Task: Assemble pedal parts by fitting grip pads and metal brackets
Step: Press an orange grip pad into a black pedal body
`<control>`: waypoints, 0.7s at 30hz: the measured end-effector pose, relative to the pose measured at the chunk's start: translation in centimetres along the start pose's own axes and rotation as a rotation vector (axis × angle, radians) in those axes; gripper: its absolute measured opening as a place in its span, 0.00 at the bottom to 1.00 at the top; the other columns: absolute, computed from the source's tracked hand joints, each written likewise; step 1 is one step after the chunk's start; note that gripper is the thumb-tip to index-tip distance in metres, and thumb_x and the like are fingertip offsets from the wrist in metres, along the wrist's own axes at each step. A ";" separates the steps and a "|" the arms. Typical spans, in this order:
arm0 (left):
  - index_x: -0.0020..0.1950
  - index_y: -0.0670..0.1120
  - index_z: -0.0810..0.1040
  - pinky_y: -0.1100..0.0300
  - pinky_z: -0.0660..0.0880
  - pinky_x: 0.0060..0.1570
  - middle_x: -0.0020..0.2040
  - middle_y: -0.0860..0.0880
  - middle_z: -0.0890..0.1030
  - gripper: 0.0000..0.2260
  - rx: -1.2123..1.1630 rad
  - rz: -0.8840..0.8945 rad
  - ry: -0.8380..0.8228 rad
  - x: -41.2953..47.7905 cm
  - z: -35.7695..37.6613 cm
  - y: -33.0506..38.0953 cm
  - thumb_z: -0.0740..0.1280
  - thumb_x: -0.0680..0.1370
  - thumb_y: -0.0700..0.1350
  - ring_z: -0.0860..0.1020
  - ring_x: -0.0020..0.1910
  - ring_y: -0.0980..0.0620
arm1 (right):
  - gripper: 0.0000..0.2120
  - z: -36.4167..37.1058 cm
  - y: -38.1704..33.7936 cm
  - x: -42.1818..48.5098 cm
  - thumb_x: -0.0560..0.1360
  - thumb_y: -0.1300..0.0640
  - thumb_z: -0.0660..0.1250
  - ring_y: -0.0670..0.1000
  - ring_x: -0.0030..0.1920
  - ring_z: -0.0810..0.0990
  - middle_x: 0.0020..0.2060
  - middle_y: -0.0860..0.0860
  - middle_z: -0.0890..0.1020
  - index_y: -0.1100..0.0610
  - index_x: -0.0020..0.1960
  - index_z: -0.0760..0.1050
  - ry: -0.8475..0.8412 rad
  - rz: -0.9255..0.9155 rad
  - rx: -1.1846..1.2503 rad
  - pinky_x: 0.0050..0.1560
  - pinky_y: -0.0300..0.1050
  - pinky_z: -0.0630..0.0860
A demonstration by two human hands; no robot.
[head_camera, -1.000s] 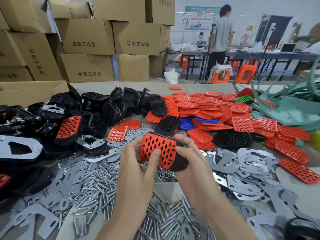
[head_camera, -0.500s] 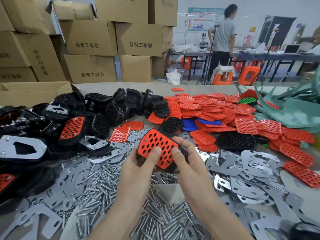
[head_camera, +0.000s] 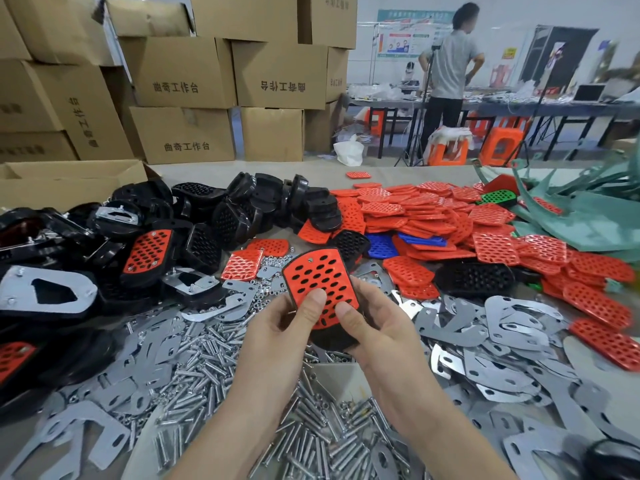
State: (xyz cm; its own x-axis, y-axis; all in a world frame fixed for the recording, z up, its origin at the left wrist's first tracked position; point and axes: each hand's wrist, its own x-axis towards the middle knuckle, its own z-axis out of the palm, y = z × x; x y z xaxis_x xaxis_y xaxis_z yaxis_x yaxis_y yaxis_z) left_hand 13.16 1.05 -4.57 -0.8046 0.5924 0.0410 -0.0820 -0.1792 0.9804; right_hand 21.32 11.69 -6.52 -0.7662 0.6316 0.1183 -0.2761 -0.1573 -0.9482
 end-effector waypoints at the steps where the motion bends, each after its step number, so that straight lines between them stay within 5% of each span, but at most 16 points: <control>1: 0.51 0.52 0.86 0.61 0.77 0.52 0.49 0.52 0.87 0.17 0.039 0.032 0.008 -0.1 0.0 0.2 0.72 0.70 0.62 0.85 0.51 0.53 | 0.19 -0.1 -0.1 0.0 0.74 0.52 0.71 0.57 0.58 0.86 0.57 0.52 0.87 0.51 0.64 0.79 -0.019 0.012 0.004 0.60 0.58 0.82; 4: 0.50 0.53 0.84 0.72 0.75 0.42 0.47 0.53 0.86 0.15 0.199 0.140 0.004 -0.5 0.1 0.7 0.67 0.73 0.61 0.84 0.46 0.58 | 0.16 -0.4 -0.3 -0.1 0.75 0.48 0.72 0.56 0.59 0.85 0.57 0.53 0.87 0.50 0.62 0.81 -0.062 0.021 -0.053 0.64 0.59 0.80; 8: 0.50 0.55 0.82 0.72 0.74 0.41 0.49 0.52 0.83 0.13 0.344 0.216 -0.011 -0.7 0.1 0.8 0.64 0.75 0.61 0.82 0.45 0.60 | 0.15 -0.3 -0.7 -0.4 0.71 0.37 0.73 0.51 0.53 0.87 0.50 0.50 0.88 0.44 0.53 0.84 -0.069 0.017 -0.150 0.60 0.54 0.82; 11: 0.50 0.54 0.81 0.70 0.75 0.43 0.49 0.51 0.83 0.14 0.320 0.197 -0.015 -0.8 0.3 0.5 0.64 0.75 0.61 0.82 0.46 0.58 | 0.12 -0.3 -1.1 -0.5 0.74 0.42 0.72 0.51 0.51 0.88 0.48 0.50 0.89 0.48 0.52 0.85 -0.038 -0.005 -0.182 0.58 0.53 0.83; 15: 0.53 0.52 0.83 0.73 0.75 0.40 0.46 0.53 0.86 0.13 0.206 0.152 -0.059 -1.1 0.8 0.3 0.66 0.75 0.57 0.84 0.44 0.59 | 0.06 -0.3 -1.4 -0.7 0.80 0.52 0.72 0.47 0.47 0.87 0.46 0.50 0.89 0.52 0.54 0.84 -0.007 0.016 -0.180 0.49 0.40 0.80; 19: 0.48 0.52 0.84 0.72 0.75 0.39 0.46 0.49 0.86 0.05 0.191 0.148 -0.003 -0.8 0.4 0.1 0.67 0.79 0.48 0.84 0.43 0.56 | 0.06 0.0 -1.4 -0.8 0.82 0.57 0.69 0.54 0.52 0.86 0.49 0.52 0.88 0.53 0.57 0.84 -0.006 -0.015 -0.266 0.57 0.50 0.82; 21: 0.47 0.52 0.83 0.72 0.74 0.39 0.47 0.47 0.85 0.07 0.246 0.171 0.003 -0.6 0.2 0.1 0.67 0.81 0.43 0.83 0.43 0.56 | 0.06 0.2 -1.3 -1.1 0.82 0.55 0.69 0.51 0.52 0.86 0.49 0.50 0.88 0.53 0.57 0.83 -0.017 -0.033 -0.280 0.54 0.43 0.82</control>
State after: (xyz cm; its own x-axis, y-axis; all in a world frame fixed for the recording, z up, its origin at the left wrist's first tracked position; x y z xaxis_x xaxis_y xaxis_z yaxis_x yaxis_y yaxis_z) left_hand 13.71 0.86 -4.48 -0.7963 0.5674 0.2095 0.1994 -0.0807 0.9766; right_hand 22.34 11.04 -5.36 -0.7698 0.6195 0.1536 -0.1323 0.0805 -0.9879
